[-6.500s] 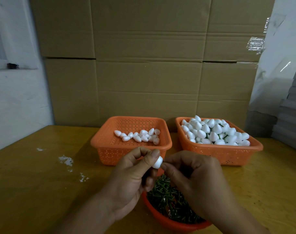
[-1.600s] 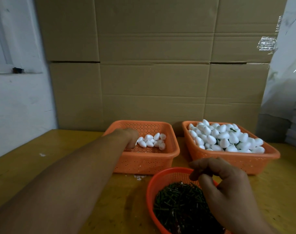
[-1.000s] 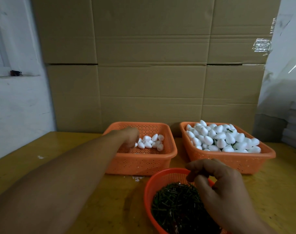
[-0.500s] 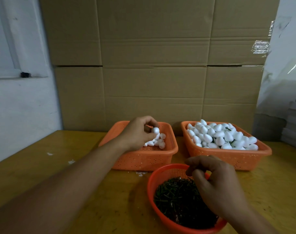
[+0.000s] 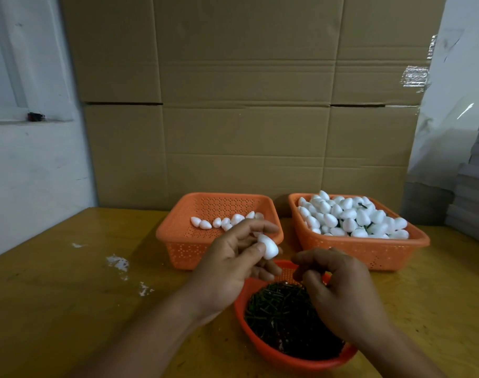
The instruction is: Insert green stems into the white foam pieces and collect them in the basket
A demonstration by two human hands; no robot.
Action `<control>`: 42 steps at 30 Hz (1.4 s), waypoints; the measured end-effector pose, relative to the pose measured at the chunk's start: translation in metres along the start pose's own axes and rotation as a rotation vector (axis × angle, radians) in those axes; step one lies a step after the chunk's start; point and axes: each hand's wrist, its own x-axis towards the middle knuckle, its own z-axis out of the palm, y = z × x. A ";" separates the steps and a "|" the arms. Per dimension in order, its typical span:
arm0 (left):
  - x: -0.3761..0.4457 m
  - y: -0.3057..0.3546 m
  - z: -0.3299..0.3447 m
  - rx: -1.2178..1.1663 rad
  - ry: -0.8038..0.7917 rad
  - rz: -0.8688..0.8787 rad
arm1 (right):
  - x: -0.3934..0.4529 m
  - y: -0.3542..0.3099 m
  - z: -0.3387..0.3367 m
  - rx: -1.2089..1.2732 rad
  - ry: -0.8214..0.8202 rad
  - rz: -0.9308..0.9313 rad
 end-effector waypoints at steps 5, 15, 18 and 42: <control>-0.012 -0.003 0.002 -0.086 -0.016 -0.078 | 0.001 0.003 -0.001 -0.046 -0.036 -0.064; -0.018 -0.008 0.007 -0.115 -0.087 -0.110 | -0.001 -0.003 0.002 -0.463 -0.597 -0.161; -0.017 -0.009 0.009 -0.093 -0.056 -0.105 | -0.001 -0.005 0.008 -0.532 -0.666 -0.148; -0.018 -0.004 0.006 -0.308 -0.039 -0.218 | 0.003 -0.002 0.011 -0.473 -0.454 0.018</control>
